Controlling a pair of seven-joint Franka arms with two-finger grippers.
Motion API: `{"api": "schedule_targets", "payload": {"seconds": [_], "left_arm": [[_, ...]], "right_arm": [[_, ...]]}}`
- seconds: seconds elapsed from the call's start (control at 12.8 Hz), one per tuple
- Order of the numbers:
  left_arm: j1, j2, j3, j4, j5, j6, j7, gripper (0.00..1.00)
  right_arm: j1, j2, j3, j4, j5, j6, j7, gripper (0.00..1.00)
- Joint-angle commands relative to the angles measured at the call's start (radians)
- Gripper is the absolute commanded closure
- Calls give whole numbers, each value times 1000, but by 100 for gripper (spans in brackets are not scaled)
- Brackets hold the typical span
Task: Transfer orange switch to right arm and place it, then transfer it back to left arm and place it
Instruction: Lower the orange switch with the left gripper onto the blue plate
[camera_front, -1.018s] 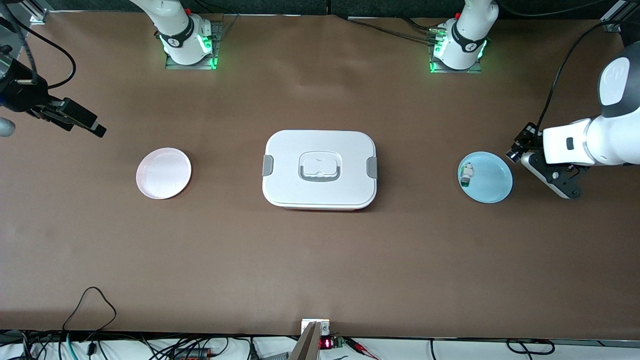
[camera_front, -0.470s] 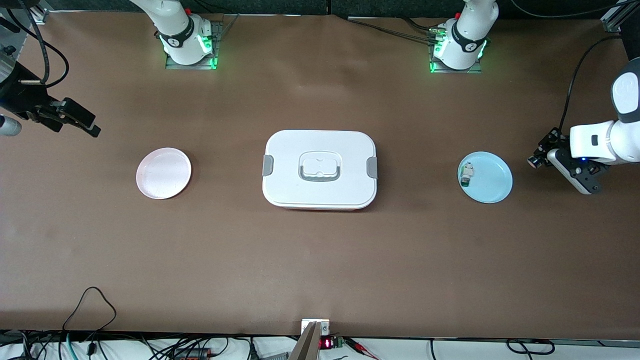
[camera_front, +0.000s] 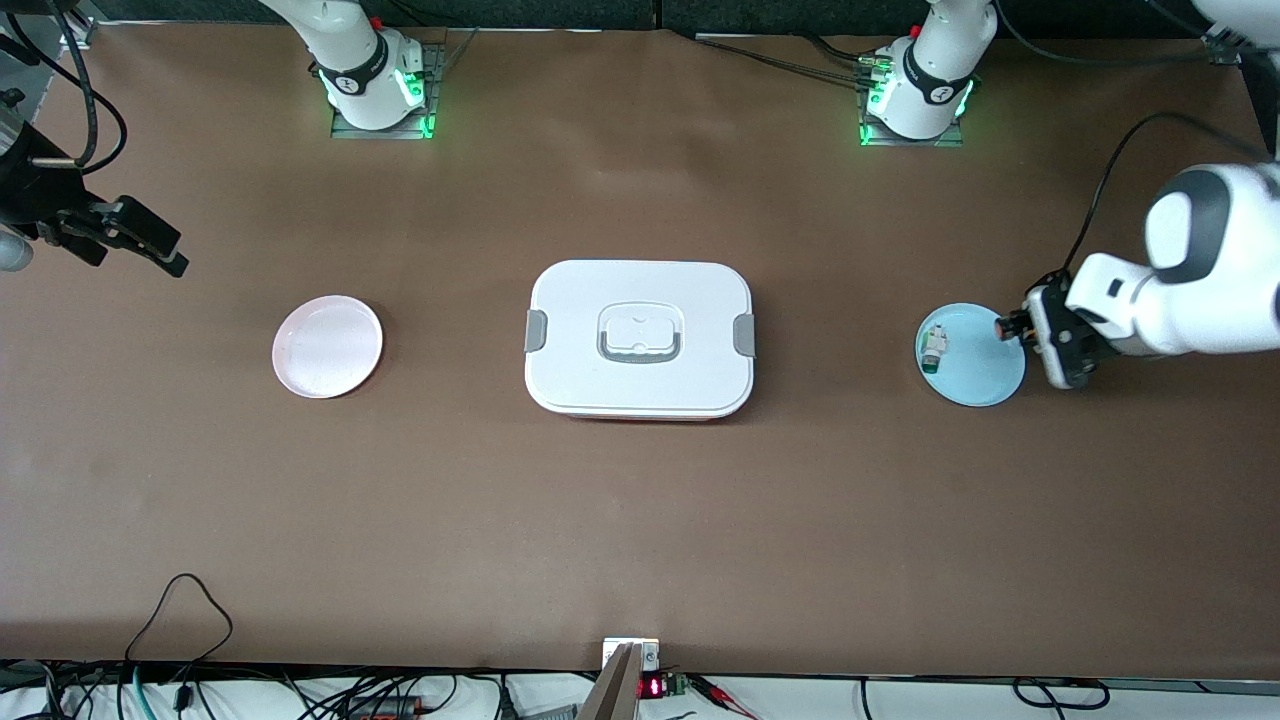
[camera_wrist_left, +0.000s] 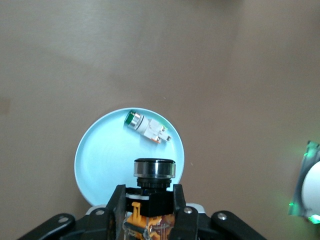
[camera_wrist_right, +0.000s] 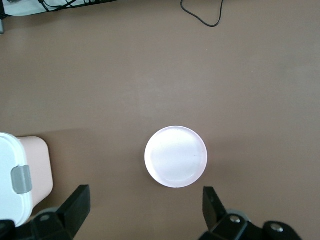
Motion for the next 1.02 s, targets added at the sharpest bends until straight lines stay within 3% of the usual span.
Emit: {"api": "schedule_targets", "payload": {"seconds": [0.0,0.39,0.78,0.94], "left_arm": [[23,80,2,10,-8,49,144,89],[52,175,5,21,1,92,175,90],[68,232,7,21,38,146,220,88],[69,252,7,23,38,146,220,88]], "right_arm": [[-2,11,1,27,-23,-17,-8,1],[18,12,4,32,-99,-17,-1,1],[15,14,3,32,-82,-15,6,1],[11,17,1,33,-27,-17,24,1]]}}
